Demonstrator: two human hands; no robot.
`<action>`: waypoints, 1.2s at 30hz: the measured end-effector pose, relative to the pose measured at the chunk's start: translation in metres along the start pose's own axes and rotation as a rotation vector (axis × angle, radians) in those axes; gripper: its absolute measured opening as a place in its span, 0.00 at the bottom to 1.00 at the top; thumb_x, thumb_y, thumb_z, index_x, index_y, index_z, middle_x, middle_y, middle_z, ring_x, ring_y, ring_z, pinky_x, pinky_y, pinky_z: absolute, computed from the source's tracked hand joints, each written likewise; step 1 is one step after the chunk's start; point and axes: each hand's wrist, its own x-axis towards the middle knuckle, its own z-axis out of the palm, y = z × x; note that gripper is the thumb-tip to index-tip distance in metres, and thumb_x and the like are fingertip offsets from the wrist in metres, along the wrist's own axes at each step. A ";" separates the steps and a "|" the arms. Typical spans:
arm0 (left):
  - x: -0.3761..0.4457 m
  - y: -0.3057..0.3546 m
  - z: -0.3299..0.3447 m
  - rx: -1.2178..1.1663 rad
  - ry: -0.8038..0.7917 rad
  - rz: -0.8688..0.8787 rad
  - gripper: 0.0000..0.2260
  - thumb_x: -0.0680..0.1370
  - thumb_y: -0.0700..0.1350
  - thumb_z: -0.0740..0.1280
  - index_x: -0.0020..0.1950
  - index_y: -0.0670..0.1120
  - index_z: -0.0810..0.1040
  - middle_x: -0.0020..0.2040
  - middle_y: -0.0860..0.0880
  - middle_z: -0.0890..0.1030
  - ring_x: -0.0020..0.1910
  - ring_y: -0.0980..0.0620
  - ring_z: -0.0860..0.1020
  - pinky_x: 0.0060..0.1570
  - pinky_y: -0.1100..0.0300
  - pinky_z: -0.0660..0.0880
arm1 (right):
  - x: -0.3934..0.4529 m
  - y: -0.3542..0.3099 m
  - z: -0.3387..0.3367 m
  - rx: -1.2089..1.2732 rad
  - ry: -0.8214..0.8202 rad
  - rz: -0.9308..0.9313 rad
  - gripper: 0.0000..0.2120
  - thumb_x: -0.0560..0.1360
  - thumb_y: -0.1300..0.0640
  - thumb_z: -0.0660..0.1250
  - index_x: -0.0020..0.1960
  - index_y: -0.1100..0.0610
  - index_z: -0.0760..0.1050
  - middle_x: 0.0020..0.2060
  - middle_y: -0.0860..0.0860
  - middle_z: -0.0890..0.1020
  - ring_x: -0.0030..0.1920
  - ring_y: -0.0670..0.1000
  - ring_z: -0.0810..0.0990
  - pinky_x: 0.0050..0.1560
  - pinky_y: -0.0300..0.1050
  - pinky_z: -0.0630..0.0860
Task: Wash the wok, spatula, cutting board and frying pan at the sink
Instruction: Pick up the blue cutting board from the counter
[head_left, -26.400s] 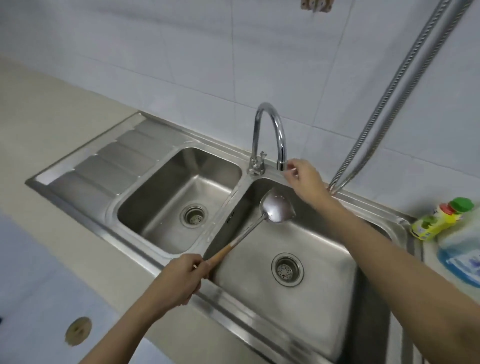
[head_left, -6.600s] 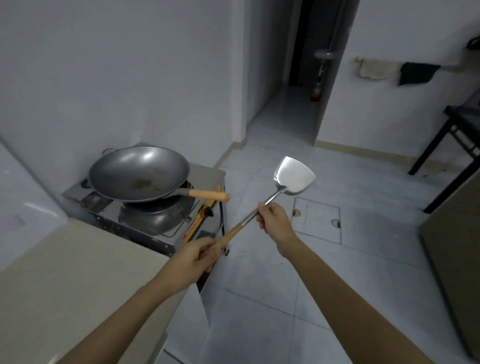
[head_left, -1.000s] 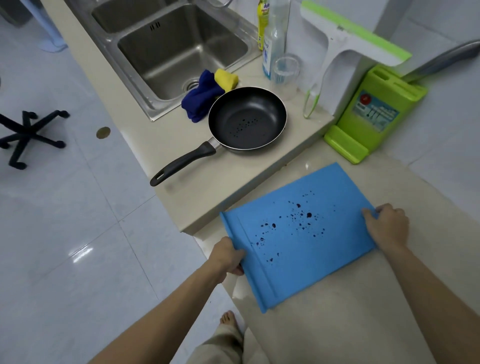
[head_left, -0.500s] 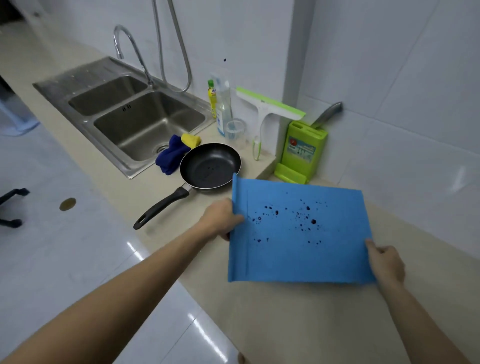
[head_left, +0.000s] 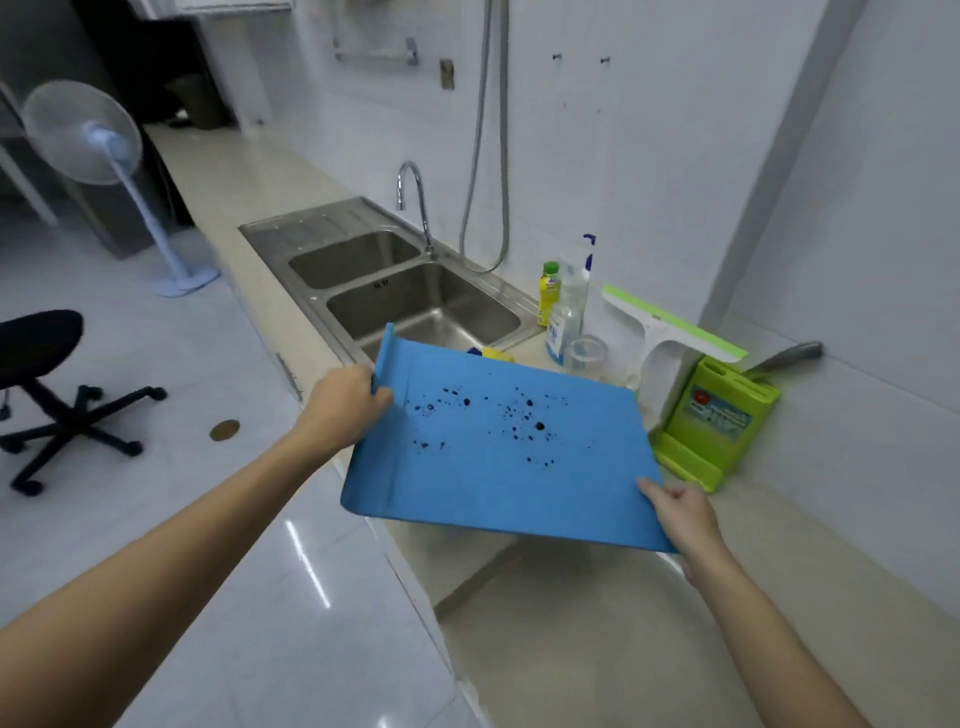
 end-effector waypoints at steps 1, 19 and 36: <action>0.005 -0.023 -0.008 -0.004 0.032 -0.030 0.11 0.79 0.41 0.60 0.37 0.40 0.69 0.34 0.45 0.72 0.33 0.47 0.70 0.31 0.56 0.63 | -0.008 -0.022 0.020 -0.003 -0.039 -0.031 0.19 0.67 0.41 0.70 0.37 0.58 0.74 0.41 0.57 0.81 0.43 0.58 0.79 0.42 0.50 0.73; 0.156 -0.408 -0.123 -0.150 0.271 -0.202 0.10 0.78 0.41 0.60 0.38 0.39 0.68 0.31 0.46 0.70 0.33 0.45 0.70 0.30 0.54 0.60 | -0.092 -0.226 0.405 -0.148 -0.213 -0.135 0.26 0.62 0.35 0.67 0.46 0.56 0.77 0.48 0.55 0.78 0.49 0.57 0.78 0.50 0.51 0.76; 0.442 -0.398 -0.073 -0.182 -0.064 0.059 0.07 0.77 0.44 0.63 0.44 0.41 0.74 0.35 0.49 0.75 0.32 0.53 0.72 0.29 0.61 0.64 | 0.048 -0.267 0.530 -0.117 0.073 0.201 0.25 0.71 0.38 0.67 0.55 0.59 0.77 0.55 0.62 0.76 0.56 0.62 0.75 0.56 0.51 0.73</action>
